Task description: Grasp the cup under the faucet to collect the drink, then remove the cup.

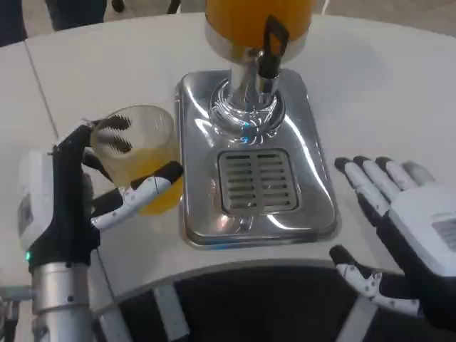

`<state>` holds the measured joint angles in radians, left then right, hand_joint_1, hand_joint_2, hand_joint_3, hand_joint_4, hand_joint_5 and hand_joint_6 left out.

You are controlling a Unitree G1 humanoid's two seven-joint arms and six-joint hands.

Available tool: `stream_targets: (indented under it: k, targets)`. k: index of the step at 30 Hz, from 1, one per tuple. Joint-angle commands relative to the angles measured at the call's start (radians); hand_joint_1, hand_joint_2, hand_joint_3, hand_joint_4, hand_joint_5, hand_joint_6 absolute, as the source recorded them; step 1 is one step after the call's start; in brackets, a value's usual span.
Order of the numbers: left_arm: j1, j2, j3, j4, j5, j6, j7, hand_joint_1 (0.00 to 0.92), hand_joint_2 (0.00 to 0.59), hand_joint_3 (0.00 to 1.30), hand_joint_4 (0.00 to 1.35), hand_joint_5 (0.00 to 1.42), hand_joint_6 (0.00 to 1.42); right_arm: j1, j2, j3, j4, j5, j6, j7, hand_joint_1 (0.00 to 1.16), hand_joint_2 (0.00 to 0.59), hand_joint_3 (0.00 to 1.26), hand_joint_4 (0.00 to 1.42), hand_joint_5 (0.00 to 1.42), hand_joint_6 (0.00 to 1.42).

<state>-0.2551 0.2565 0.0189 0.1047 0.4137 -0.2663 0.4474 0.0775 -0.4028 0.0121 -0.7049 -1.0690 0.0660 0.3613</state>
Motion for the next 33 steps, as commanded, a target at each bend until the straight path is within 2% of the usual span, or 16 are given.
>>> stream_targets:
  k: [1, 3, 8, 14, 18, 24, 28, 33]
  targets:
    - [0.074, -0.006, 0.012, -0.129, -0.021, -0.029, -0.044, 0.589, 0.000, 1.13, 1.08, 1.42, 1.42, 0.004, -0.012, -0.003, 0.004, 0.013, -0.028, -0.016, 0.33, 0.459, 0.00, 0.00, 0.00, 0.00]
    - [0.115, -0.002, 0.011, -0.183, -0.011, -0.045, -0.060, 0.588, 0.000, 1.13, 1.08, 1.42, 1.42, 0.001, -0.013, 0.002, 0.007, 0.016, -0.039, -0.019, 0.32, 0.460, 0.00, 0.00, 0.00, 0.00]
    - [0.186, 0.009, -0.003, -0.274, 0.039, -0.089, -0.078, 0.587, 0.000, 1.14, 1.09, 1.42, 1.42, 0.033, -0.007, -0.002, -0.003, 0.046, -0.108, -0.105, 0.33, 0.479, 0.00, 0.00, 0.00, 0.00]
    - [0.257, -0.016, -0.031, -0.351, 0.038, -0.115, -0.119, 0.587, 0.000, 1.14, 1.09, 1.42, 1.42, 0.009, -0.006, -0.006, 0.037, 0.064, -0.112, -0.096, 0.33, 0.489, 0.00, 0.00, 0.00, 0.00]
    - [0.269, -0.032, -0.047, -0.365, 0.035, -0.120, -0.137, 0.586, 0.000, 1.14, 1.09, 1.42, 1.42, -0.015, -0.020, -0.007, 0.064, 0.080, -0.113, -0.081, 0.33, 0.491, 0.00, 0.00, 0.00, 0.00]
    - [0.316, -0.045, -0.061, -0.427, 0.024, -0.146, -0.181, 0.586, 0.000, 1.14, 1.09, 1.42, 1.42, -0.012, -0.048, -0.007, 0.067, 0.118, -0.149, -0.097, 0.34, 0.493, 0.00, 0.00, 0.00, 0.00]
    - [0.365, -0.059, -0.079, -0.479, 0.021, -0.161, -0.205, 0.584, 0.000, 1.14, 1.09, 1.42, 1.42, 0.005, -0.052, 0.004, 0.048, 0.142, -0.187, -0.102, 0.34, 0.493, 0.00, 0.00, 0.00, 0.00]
    - [0.394, -0.070, -0.090, -0.511, 0.018, -0.168, -0.229, 0.580, 0.000, 1.13, 1.09, 1.42, 1.42, 0.023, -0.057, -0.003, 0.023, 0.173, -0.225, -0.102, 0.34, 0.493, 0.00, 0.00, 0.00, 0.00]
